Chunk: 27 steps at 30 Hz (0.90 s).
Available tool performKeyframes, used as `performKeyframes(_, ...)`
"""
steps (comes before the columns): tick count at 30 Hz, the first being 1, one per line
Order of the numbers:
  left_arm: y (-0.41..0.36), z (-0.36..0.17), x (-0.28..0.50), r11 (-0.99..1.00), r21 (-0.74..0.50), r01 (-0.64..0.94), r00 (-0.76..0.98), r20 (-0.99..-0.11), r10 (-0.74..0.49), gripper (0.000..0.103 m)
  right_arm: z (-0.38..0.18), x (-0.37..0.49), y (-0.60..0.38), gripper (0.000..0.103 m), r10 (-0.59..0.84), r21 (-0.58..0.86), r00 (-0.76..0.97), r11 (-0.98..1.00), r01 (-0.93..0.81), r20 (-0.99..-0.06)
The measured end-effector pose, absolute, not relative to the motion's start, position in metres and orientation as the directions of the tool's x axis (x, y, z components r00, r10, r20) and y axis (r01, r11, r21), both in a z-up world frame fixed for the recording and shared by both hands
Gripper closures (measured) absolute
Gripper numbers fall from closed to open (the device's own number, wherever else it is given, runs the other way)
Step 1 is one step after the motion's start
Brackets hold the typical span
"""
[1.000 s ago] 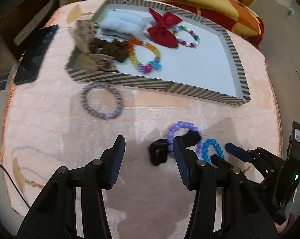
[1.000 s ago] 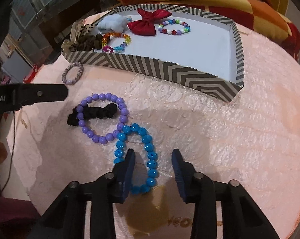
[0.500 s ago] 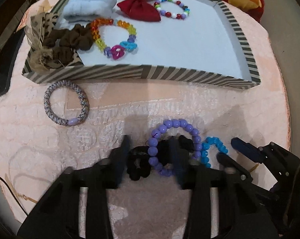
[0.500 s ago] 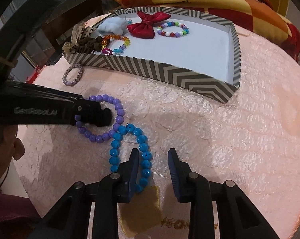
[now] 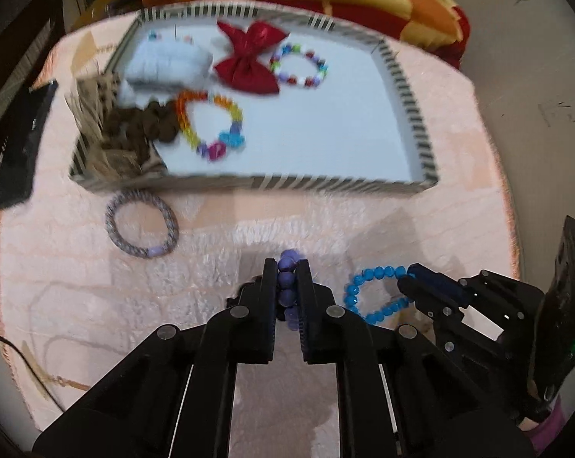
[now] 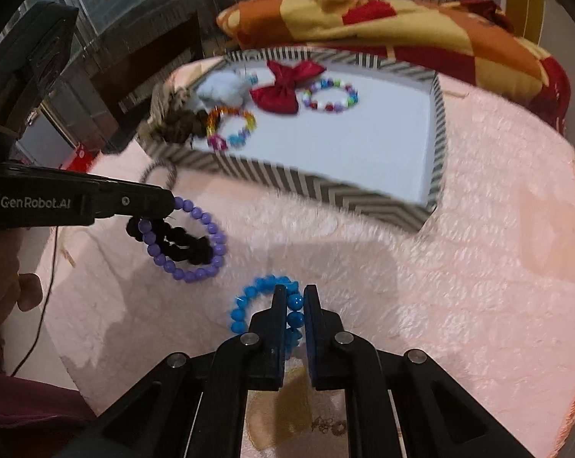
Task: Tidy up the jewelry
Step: 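Carry the purple and blue bracelets into the tray and open both grippers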
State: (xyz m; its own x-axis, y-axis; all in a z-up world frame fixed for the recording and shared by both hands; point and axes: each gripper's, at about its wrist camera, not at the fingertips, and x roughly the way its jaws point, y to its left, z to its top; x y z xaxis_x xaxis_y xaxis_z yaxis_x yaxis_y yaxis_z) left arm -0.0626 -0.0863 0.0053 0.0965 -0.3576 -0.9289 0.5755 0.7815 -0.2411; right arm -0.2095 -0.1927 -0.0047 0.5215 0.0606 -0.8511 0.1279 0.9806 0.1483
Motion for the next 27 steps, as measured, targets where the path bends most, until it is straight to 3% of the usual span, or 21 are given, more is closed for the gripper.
performKeyframes(7, -0.076, 0.038, -0.054, 0.759, -0.311, 0.572, 0.079, -0.900, -0.429, 0.095, 0.025, -0.211, -0.191, 0.095, 0.052, 0.141, 0.567, 0.983, 0.114, -0.822)
performKeyframes(10, -0.073, 0.036, -0.051, 0.761, -0.345, 0.550, 0.053, -0.895, -0.444, 0.095, 0.026, -0.210, -0.191, 0.095, 0.056, 0.149, 0.570, 0.982, 0.117, -0.820)
performKeyframes(17, -0.062, 0.006, -0.047, 0.806, -0.294, 0.514, 0.041, -0.930, -0.366, 0.095, 0.021, -0.209, -0.186, 0.095, 0.066, 0.151, 0.555, 0.982, 0.109, -0.829)
performKeyframes(21, -0.052, 0.005, -0.034, 0.812, -0.393, 0.431, -0.011, -0.903, -0.430, 0.095, 0.021, -0.207, -0.185, 0.095, 0.071, 0.154, 0.551, 0.982, 0.105, -0.831)
performKeyframes(22, -0.049, 0.005, -0.031, 0.813, -0.414, 0.409, -0.020, -0.895, -0.446, 0.091, 0.020, -0.206, -0.185, 0.095, 0.071, 0.154, 0.550, 0.982, 0.105, -0.832)
performKeyframes(27, -0.046, 0.002, -0.028, 0.828, -0.371, 0.420, -0.012, -0.915, -0.404, 0.091, 0.022, -0.205, -0.185, 0.095, 0.074, 0.153, 0.550, 0.983, 0.099, -0.832)
